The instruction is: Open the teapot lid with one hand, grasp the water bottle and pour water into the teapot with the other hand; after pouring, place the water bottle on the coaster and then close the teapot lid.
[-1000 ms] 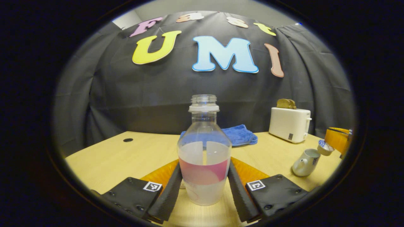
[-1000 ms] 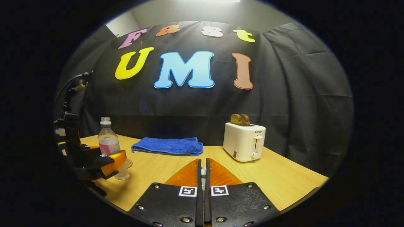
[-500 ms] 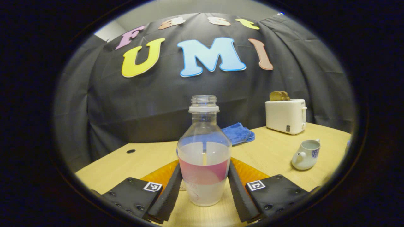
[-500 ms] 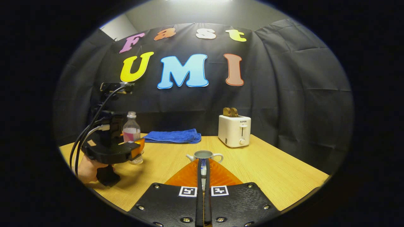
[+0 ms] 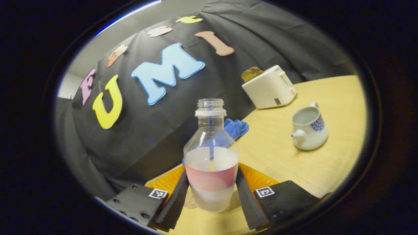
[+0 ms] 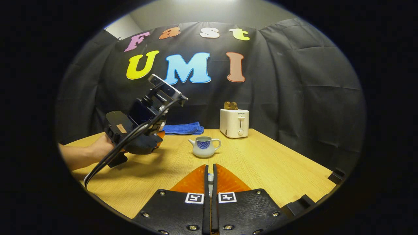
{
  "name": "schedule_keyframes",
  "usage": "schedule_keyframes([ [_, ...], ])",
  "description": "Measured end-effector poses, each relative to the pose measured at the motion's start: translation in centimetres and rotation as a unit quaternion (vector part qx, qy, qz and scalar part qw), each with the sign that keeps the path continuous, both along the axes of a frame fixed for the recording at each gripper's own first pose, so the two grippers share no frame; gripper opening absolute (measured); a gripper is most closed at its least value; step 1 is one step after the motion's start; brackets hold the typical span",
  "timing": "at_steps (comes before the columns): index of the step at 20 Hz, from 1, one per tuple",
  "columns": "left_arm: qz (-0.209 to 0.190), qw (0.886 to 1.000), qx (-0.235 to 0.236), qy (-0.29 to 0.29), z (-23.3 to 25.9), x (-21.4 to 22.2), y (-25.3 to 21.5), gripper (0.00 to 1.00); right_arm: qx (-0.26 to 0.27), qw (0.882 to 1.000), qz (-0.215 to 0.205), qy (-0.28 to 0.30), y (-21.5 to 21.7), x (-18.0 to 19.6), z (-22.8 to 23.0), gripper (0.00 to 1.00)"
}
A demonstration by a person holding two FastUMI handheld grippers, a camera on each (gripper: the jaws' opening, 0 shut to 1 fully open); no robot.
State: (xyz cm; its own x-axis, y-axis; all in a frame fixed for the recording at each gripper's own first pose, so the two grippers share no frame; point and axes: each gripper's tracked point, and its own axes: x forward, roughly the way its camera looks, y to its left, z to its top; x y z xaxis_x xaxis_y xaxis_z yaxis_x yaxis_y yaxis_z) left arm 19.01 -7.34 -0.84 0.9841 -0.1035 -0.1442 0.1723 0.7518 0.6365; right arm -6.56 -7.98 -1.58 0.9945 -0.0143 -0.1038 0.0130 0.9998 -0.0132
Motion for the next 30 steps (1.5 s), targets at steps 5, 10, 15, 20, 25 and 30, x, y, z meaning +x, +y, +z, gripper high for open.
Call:
schedule_keyframes([
  [5, -0.020, 0.994, 0.106, -0.002, -0.5, 0.5, -1.7, 0.88, -0.004, 1.000, -0.001, -0.006, -0.3, -0.8, 0.0, 0.02],
  [10, -0.039, 0.978, 0.204, -0.001, -1.6, 0.3, -3.6, 0.87, -0.004, 1.000, 0.005, 0.002, -0.4, -1.5, -0.6, 0.02],
  [15, -0.074, 0.954, 0.291, -0.009, -2.4, 0.5, -6.6, 0.87, -0.010, 1.000, 0.010, -0.003, -0.4, -2.0, -0.3, 0.02],
  [20, -0.077, 0.932, 0.354, -0.026, -1.6, 0.1, -7.0, 0.87, -0.007, 1.000, 0.011, -0.005, -0.5, -2.0, -0.4, 0.02],
  [25, -0.091, 0.909, 0.406, -0.016, -1.7, 0.8, -7.5, 0.87, 0.000, 1.000, 0.010, -0.006, -0.7, -2.0, -0.5, 0.02],
  [30, -0.092, 0.896, 0.434, -0.030, -1.0, 1.2, -7.6, 0.87, 0.004, 1.000, 0.010, 0.001, -1.0, -2.0, -1.1, 0.02],
])
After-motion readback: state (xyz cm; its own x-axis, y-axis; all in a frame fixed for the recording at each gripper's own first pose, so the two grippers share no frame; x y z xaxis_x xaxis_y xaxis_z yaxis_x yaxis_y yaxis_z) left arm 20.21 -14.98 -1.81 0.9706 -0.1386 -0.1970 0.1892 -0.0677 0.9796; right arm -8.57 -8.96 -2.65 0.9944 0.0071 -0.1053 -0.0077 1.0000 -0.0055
